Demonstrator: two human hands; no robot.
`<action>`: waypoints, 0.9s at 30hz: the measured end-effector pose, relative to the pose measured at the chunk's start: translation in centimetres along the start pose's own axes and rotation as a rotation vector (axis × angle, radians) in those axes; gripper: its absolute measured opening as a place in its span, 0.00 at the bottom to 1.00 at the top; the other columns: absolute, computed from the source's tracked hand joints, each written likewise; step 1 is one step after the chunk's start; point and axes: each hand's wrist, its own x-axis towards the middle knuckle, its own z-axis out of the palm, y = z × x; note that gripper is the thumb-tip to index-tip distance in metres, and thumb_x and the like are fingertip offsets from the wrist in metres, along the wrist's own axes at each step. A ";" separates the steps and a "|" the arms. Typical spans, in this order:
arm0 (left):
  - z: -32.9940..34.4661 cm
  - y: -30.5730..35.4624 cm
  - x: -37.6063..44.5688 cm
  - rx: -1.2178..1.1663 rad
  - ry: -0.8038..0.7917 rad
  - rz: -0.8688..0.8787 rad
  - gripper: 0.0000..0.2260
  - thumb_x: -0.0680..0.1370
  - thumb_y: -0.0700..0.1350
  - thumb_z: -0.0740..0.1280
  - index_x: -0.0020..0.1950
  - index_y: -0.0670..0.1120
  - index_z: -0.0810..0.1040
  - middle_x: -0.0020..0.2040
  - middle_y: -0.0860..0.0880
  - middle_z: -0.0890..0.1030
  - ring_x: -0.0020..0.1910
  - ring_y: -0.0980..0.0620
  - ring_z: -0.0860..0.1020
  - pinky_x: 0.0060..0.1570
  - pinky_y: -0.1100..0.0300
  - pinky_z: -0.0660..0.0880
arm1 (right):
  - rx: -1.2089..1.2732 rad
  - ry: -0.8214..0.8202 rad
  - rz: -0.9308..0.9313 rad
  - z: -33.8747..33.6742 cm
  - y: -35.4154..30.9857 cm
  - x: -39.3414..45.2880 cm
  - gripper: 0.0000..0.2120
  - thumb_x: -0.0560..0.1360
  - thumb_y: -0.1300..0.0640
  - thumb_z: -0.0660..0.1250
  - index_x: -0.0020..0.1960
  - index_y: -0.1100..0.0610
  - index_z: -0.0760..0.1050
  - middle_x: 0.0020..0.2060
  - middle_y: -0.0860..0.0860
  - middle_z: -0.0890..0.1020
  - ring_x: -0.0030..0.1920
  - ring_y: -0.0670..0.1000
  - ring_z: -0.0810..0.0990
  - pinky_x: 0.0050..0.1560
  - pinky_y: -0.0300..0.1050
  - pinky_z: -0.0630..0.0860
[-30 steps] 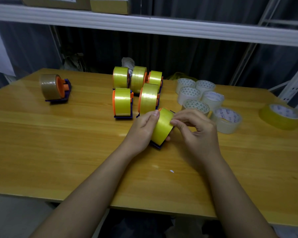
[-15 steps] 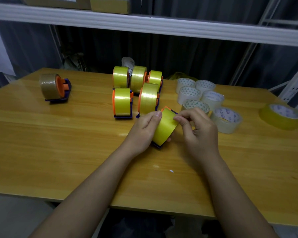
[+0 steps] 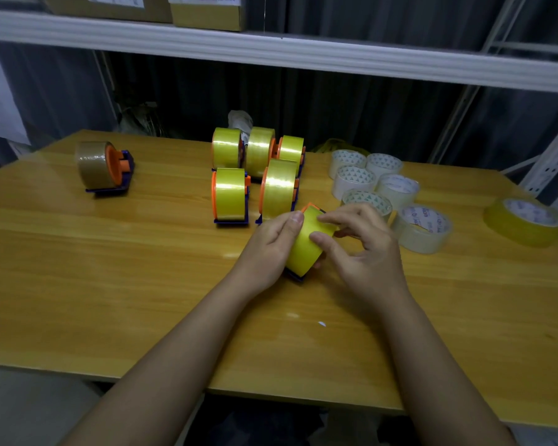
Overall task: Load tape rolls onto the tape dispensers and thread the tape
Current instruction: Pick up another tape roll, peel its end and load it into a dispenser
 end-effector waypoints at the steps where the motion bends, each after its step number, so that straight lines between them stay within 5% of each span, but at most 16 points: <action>1: 0.0 0.0 0.0 -0.002 -0.006 -0.004 0.19 0.80 0.53 0.54 0.50 0.41 0.78 0.42 0.36 0.80 0.42 0.36 0.79 0.46 0.39 0.75 | 0.015 0.019 0.002 0.0 0.1 0.0 0.13 0.74 0.50 0.69 0.51 0.58 0.82 0.46 0.50 0.78 0.48 0.52 0.79 0.45 0.55 0.78; 7: 0.0 0.4 -0.2 -0.071 -0.057 -0.031 0.16 0.84 0.46 0.53 0.52 0.39 0.77 0.42 0.34 0.81 0.38 0.42 0.83 0.40 0.49 0.79 | -0.089 0.077 -0.098 -0.1 0.2 0.0 0.09 0.75 0.55 0.69 0.46 0.60 0.83 0.41 0.52 0.80 0.43 0.51 0.79 0.42 0.51 0.76; 12: 0.1 0.5 -0.3 -0.096 -0.052 -0.011 0.14 0.83 0.45 0.53 0.48 0.46 0.77 0.41 0.38 0.81 0.35 0.47 0.83 0.34 0.57 0.79 | -0.290 0.134 -0.233 0.2 0.0 0.1 0.09 0.77 0.57 0.67 0.44 0.62 0.82 0.40 0.54 0.81 0.42 0.51 0.77 0.46 0.37 0.70; 21: 0.0 0.4 -0.3 -0.059 -0.065 -0.007 0.14 0.83 0.47 0.54 0.48 0.45 0.77 0.40 0.36 0.81 0.35 0.43 0.83 0.37 0.44 0.78 | -0.032 0.174 0.007 0.6 -0.3 0.2 0.08 0.76 0.54 0.66 0.43 0.58 0.79 0.39 0.47 0.78 0.41 0.48 0.76 0.40 0.50 0.75; 27: -0.2 0.6 -0.2 -0.123 -0.105 -0.054 0.17 0.81 0.50 0.55 0.49 0.40 0.78 0.38 0.39 0.82 0.35 0.43 0.82 0.36 0.53 0.79 | 0.190 0.161 0.239 0.1 -0.9 0.6 0.03 0.75 0.55 0.69 0.42 0.48 0.78 0.40 0.45 0.81 0.44 0.46 0.79 0.45 0.44 0.76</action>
